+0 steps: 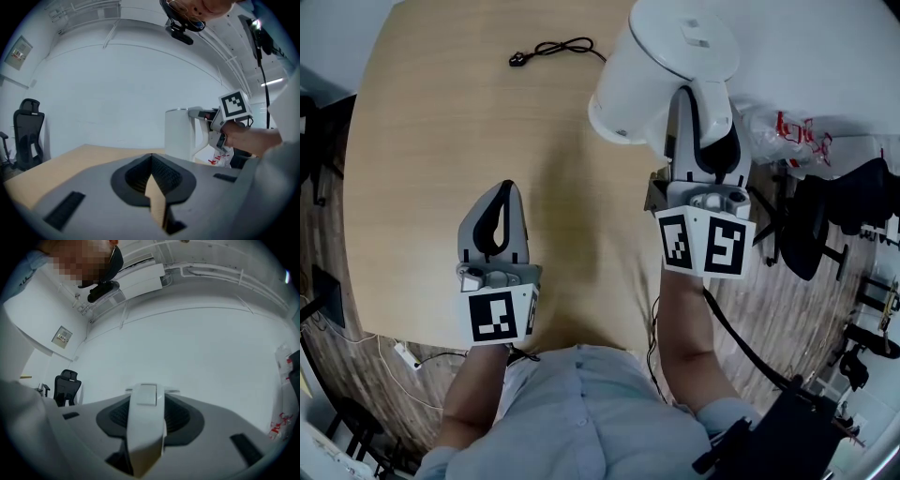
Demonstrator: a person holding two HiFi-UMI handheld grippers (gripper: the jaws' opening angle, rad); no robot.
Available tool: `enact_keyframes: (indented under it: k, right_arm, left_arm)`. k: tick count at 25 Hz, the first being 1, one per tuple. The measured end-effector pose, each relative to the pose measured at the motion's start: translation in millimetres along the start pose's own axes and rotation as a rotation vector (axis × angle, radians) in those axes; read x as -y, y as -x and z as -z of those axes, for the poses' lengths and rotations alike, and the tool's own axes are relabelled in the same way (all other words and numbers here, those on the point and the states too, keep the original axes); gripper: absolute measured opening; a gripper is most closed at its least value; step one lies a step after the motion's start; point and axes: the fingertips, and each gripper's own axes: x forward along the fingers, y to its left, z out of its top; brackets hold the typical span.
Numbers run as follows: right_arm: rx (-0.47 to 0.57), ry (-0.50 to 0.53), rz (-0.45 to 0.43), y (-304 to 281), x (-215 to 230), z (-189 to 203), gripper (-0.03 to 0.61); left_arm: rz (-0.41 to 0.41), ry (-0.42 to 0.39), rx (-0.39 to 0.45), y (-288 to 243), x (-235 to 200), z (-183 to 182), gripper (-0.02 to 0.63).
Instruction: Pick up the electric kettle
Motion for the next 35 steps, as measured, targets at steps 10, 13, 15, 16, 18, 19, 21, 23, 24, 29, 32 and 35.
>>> enact_keyframes:
  k: [10, 13, 15, 16, 18, 19, 21, 23, 24, 29, 32, 35]
  right_arm:
    - [0.062, -0.027, -0.14, 7.3, -41.8, -45.0, 0.156]
    - [0.067, -0.037, -0.202, 8.4, -66.6, -46.9, 0.156]
    - [0.063, -0.047, -0.246, 8.4, -85.2, -44.0, 0.156]
    - [0.06, -0.053, -0.267, 8.2, -94.5, -41.9, 0.156]
    - [0.052, -0.064, -0.306, 8.1, -111.7, -36.5, 0.156]
    - [0.047, -0.07, -0.323, 8.0, -119.6, -32.8, 0.156]
    - [0.032, -0.083, -0.354, 8.4, -134.7, -23.0, 0.156]
    - [0.012, -0.092, -0.38, 8.7, -149.8, -11.3, 0.156]
    - [0.003, -0.095, -0.391, 8.5, -157.2, -5.6, 0.156]
    - [-0.037, -0.107, -0.437, 10.3, -178.5, 19.3, 0.156]
    - [-0.054, -0.113, -0.455, 11.2, -183.7, 36.4, 0.156]
    - [-0.063, -0.112, -0.467, 13.0, -190.5, 46.1, 0.156]
  left_arm:
    - [-0.071, -0.003, 0.089, 34.7, -6.7, -31.5, 0.0]
    - [-0.121, -0.003, 0.105, 51.5, -17.8, -36.1, 0.0]
    - [-0.152, -0.004, 0.11, 62.5, -26.2, -37.1, 0.0]
    - [-0.166, -0.005, 0.111, 67.7, -29.9, -37.4, 0.0]
    - [-0.192, -0.007, 0.111, 77.4, -36.0, -37.2, 0.0]
    - [-0.205, -0.008, 0.108, 82.0, -38.7, -36.4, 0.0]
    - [-0.231, -0.01, 0.1, 90.8, -44.8, -32.6, 0.0]
    - [-0.253, -0.01, 0.089, 98.1, -52.8, -27.3, 0.0]
    - [-0.262, -0.009, 0.082, 100.9, -57.0, -25.0, 0.0]
    - [-0.291, -0.013, 0.067, 109.8, -62.8, -21.8, 0.0]
    - [-0.299, -0.019, 0.056, 108.5, -65.0, -17.3, 0.0]
    - [-0.309, -0.022, 0.05, 111.6, -70.3, -16.0, 0.0]
